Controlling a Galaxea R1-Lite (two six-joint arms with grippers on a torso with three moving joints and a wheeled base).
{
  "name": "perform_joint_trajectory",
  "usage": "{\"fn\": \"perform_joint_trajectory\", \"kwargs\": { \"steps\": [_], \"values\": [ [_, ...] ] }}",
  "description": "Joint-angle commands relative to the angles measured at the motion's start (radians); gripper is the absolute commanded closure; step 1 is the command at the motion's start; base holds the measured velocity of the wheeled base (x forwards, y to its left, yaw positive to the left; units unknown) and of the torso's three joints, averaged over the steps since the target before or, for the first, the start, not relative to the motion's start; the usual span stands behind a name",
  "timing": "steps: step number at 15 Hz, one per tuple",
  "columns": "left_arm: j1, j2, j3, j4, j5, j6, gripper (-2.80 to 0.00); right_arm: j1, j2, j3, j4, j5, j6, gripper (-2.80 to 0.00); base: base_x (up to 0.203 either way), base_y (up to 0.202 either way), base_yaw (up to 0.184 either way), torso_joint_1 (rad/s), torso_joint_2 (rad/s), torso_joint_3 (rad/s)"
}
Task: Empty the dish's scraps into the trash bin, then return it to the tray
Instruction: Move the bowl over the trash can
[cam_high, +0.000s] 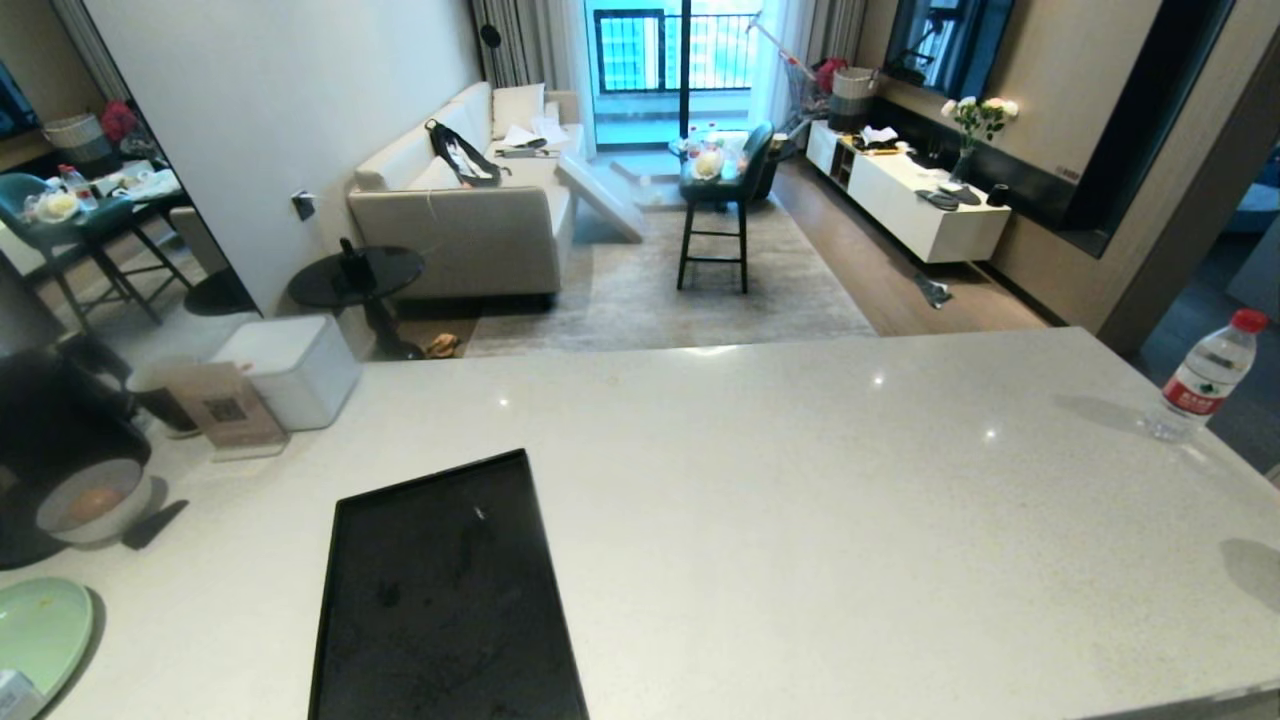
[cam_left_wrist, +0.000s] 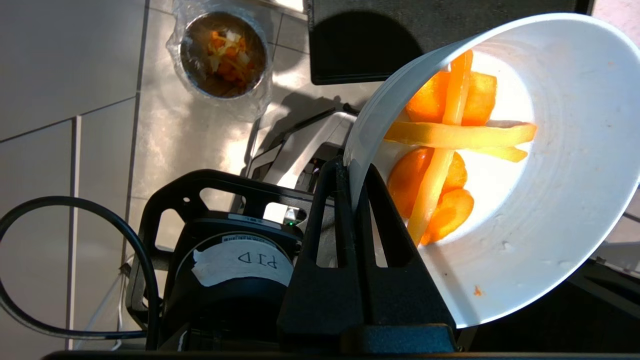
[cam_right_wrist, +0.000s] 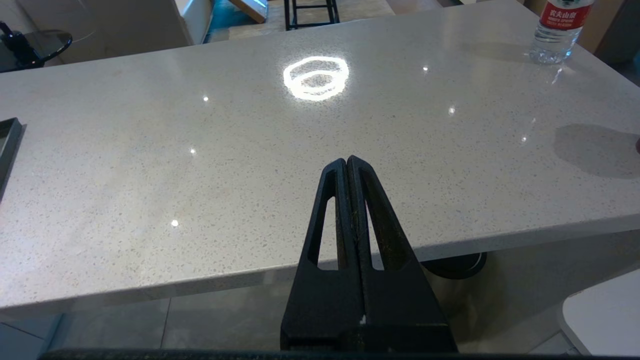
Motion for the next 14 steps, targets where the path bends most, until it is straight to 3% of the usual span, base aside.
{"fn": "perform_joint_trajectory", "kwargs": {
  "steps": [1, 14],
  "values": [
    [-0.009, -0.018, -0.005, 0.003, -0.002, -0.003, 0.0, 0.0, 0.0, -0.001, -0.001, -0.001, 0.001, 0.0, 0.0, 0.0, 0.0, 0.0, 0.0, 0.0],
    [-0.038, 0.019, -0.019, -0.009, -0.016, -0.01, 0.0, 0.0, 0.0, 0.0, -0.001, -0.001, 0.001, 0.0, 0.0, 0.0, 0.0, 0.0, 0.0, 0.0]
  ]
}}
